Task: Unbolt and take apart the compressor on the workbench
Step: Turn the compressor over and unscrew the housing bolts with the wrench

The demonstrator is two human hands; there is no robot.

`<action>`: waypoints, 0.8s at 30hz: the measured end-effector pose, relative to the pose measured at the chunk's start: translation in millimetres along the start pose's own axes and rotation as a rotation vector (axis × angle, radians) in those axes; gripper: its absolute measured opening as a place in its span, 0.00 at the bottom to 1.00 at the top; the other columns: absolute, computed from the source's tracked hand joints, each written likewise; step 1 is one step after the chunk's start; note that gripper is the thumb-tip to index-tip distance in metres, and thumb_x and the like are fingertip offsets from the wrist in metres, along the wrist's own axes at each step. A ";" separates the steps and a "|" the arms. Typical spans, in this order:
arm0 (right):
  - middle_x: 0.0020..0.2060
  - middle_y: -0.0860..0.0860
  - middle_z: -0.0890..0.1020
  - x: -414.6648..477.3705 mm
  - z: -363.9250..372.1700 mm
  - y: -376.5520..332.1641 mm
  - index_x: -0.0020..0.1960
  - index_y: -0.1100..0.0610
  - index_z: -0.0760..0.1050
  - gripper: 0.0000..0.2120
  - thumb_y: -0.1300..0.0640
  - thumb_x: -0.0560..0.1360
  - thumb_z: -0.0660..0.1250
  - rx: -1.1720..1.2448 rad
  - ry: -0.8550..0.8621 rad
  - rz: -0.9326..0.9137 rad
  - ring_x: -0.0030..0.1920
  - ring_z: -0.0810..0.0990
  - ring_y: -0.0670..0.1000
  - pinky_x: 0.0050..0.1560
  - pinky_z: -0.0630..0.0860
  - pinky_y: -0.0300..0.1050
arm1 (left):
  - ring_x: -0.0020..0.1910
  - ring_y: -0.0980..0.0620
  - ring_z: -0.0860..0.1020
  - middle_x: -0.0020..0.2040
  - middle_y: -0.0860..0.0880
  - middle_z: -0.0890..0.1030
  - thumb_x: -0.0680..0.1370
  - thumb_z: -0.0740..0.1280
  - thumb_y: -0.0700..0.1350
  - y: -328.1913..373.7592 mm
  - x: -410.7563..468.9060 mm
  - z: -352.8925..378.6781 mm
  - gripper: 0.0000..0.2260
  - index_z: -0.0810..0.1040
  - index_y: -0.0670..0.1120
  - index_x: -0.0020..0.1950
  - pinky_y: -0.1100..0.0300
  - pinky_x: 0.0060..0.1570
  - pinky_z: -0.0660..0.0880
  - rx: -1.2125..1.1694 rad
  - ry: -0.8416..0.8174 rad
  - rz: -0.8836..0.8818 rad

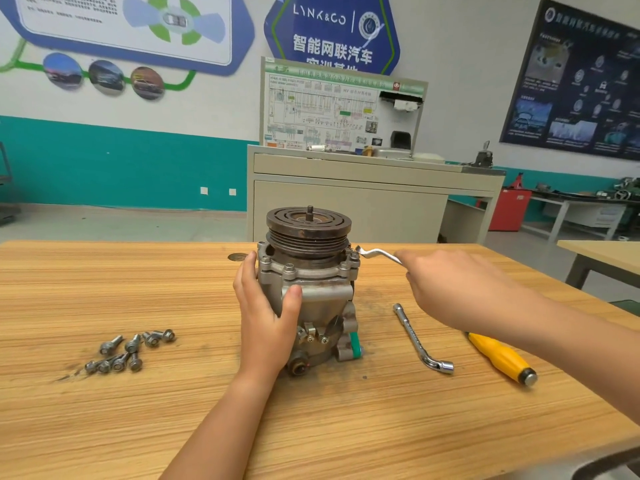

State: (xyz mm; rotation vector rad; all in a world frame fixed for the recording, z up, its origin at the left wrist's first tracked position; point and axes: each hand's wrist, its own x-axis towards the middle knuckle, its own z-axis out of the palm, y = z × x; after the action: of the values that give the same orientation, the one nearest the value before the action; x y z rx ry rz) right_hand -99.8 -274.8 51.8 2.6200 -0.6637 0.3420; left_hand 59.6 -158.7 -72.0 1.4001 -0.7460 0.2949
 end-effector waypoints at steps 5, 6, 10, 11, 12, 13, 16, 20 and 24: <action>0.30 0.49 0.68 -1.8 -13.5 -20.1 0.68 0.64 0.59 0.21 0.67 0.76 0.57 -0.265 -0.065 -0.030 0.27 0.66 0.49 0.22 0.59 0.40 | 0.63 0.80 0.51 0.69 0.60 0.55 0.68 0.56 0.64 0.9 1.3 1.4 0.32 0.49 0.61 0.70 0.85 0.55 0.52 -0.004 0.001 0.000; 0.34 0.51 0.72 -2.1 -15.6 -26.1 0.70 0.66 0.56 0.23 0.68 0.76 0.57 -0.314 -0.079 -0.040 0.29 0.68 0.51 0.21 0.59 0.41 | 0.64 0.78 0.53 0.69 0.60 0.55 0.68 0.56 0.64 1.4 1.1 1.4 0.32 0.49 0.61 0.70 0.85 0.55 0.52 -0.006 0.005 -0.001; 0.62 0.58 0.72 -4.5 -20.6 -41.1 0.71 0.70 0.53 0.25 0.72 0.76 0.56 -0.403 -0.174 -0.137 0.50 0.78 0.56 0.22 0.59 0.42 | 0.67 0.68 0.54 0.70 0.58 0.56 0.68 0.56 0.64 1.5 0.0 0.6 0.34 0.51 0.57 0.72 0.85 0.56 0.51 -0.010 0.022 -0.001; 0.63 0.58 0.71 -4.6 -22.3 -41.1 0.71 0.70 0.54 0.25 0.72 0.76 0.56 -0.424 -0.193 -0.158 0.52 0.78 0.57 0.23 0.60 0.42 | 0.67 0.67 0.55 0.70 0.58 0.56 0.68 0.56 0.64 1.3 0.1 0.8 0.34 0.51 0.57 0.72 0.85 0.56 0.51 -0.009 0.022 -0.001; 0.62 0.58 0.72 -4.6 -23.7 -39.8 0.71 0.70 0.54 0.24 0.72 0.76 0.56 -0.449 -0.206 -0.177 0.51 0.78 0.58 0.23 0.60 0.42 | 0.67 0.67 0.55 0.70 0.58 0.56 0.68 0.56 0.64 1.1 0.3 0.9 0.35 0.51 0.57 0.73 0.85 0.56 0.51 -0.009 0.020 -0.002; 0.57 0.56 0.74 -4.6 -25.3 -38.1 0.71 0.69 0.56 0.23 0.72 0.76 0.56 -0.472 -0.208 -0.193 0.49 0.78 0.57 0.23 0.60 0.42 | 0.67 0.67 0.55 0.70 0.57 0.56 0.68 0.56 0.64 1.1 0.5 1.1 0.35 0.51 0.56 0.73 0.85 0.56 0.51 -0.009 0.018 -0.005; 0.33 0.49 0.66 -2.8 -33.2 -35.7 0.68 0.68 0.62 0.21 0.72 0.76 0.56 -0.576 -0.204 -0.266 0.36 0.73 0.51 0.22 0.59 0.41 | 0.68 0.67 0.55 0.71 0.56 0.56 0.68 0.56 0.64 0.4 0.5 1.1 0.37 0.52 0.53 0.75 0.82 0.57 0.52 -0.004 0.019 -0.007; 0.29 0.50 0.61 0.8 -37.0 -25.3 0.67 0.70 0.63 0.20 0.72 0.76 0.57 -0.716 -0.176 -0.385 0.25 0.61 0.48 0.21 0.59 0.41 | 0.68 0.67 0.55 0.73 0.55 0.55 0.68 0.56 0.64 1.4 0.0 1.2 0.39 0.52 0.52 0.76 0.79 0.57 0.53 -0.001 0.016 -0.018; 0.26 0.52 0.62 12.4 -23.3 -8.9 0.71 0.72 0.52 0.24 0.71 0.77 0.54 -0.741 -0.078 -0.415 0.23 0.61 0.50 0.21 0.59 0.41 | 0.68 0.66 0.54 0.74 0.53 0.55 0.67 0.56 0.65 3.7 -0.4 0.6 0.40 0.52 0.51 0.76 0.74 0.61 0.54 0.006 0.016 -0.020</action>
State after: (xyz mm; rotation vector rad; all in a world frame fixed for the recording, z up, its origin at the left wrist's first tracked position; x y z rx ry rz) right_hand -87.9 -262.2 73.5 1.9822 -0.1885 -0.1217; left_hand 56.9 -158.6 -69.4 1.4085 -0.7188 0.2926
